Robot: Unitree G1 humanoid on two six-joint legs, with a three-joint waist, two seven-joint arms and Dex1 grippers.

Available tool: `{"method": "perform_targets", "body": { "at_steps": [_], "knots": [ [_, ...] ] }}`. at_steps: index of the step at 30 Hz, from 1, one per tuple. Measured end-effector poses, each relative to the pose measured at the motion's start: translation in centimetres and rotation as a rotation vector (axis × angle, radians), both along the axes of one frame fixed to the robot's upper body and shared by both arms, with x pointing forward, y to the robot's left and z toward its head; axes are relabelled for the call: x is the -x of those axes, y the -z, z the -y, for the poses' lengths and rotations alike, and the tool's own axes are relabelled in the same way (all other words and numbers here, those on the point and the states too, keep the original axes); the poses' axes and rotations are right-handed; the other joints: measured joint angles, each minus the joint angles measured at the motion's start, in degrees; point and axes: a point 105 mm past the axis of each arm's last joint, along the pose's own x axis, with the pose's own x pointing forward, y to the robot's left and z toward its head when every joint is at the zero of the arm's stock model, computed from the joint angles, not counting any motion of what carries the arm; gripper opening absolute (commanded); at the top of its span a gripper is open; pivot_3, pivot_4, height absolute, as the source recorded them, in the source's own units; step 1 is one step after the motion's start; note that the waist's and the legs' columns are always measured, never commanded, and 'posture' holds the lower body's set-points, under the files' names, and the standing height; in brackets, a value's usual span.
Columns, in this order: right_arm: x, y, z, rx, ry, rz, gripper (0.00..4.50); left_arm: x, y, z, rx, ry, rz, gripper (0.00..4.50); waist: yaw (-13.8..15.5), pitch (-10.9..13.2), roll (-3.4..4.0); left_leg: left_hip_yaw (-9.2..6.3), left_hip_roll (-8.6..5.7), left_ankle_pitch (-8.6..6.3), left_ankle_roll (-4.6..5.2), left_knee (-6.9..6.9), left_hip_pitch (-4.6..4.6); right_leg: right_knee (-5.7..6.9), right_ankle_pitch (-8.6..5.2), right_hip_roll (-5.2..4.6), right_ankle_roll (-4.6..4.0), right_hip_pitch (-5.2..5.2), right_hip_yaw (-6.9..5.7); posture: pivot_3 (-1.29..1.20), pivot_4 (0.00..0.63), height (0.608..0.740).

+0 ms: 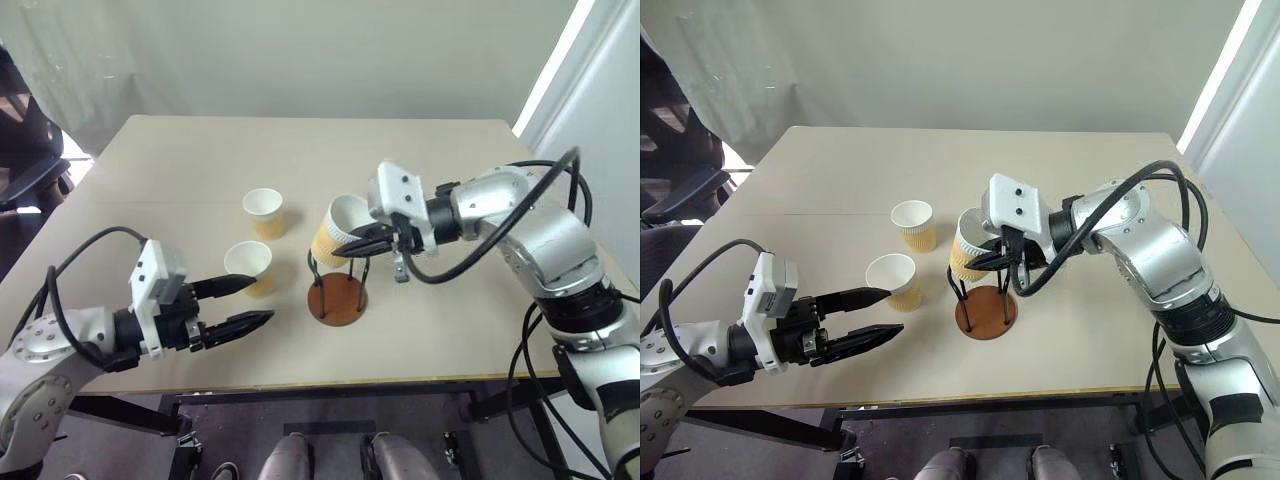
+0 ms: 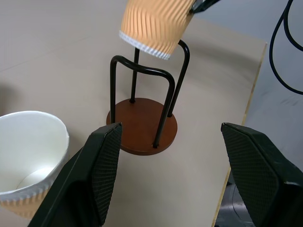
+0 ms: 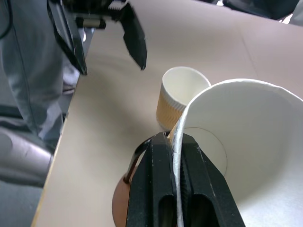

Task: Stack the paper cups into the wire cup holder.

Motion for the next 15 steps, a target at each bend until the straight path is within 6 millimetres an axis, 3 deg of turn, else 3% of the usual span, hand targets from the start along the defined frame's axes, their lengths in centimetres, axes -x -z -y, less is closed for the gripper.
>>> {"method": "perform_targets", "body": {
  "at_steps": [15],
  "knots": [
    [0.1, 1.6, 0.4, 0.073, -0.029, 0.015, 0.05, 0.1, 0.1, 0.2, -0.008, -0.008, 0.002, 3.58, 0.01, 0.0, -0.01, 0.0, 0.0, 0.0, 0.0, 0.01, 0.0, 0.0, 0.0, 0.01, -0.01, 0.01, 0.0, 0.0, 0.15, 0.74]
  ]
}}
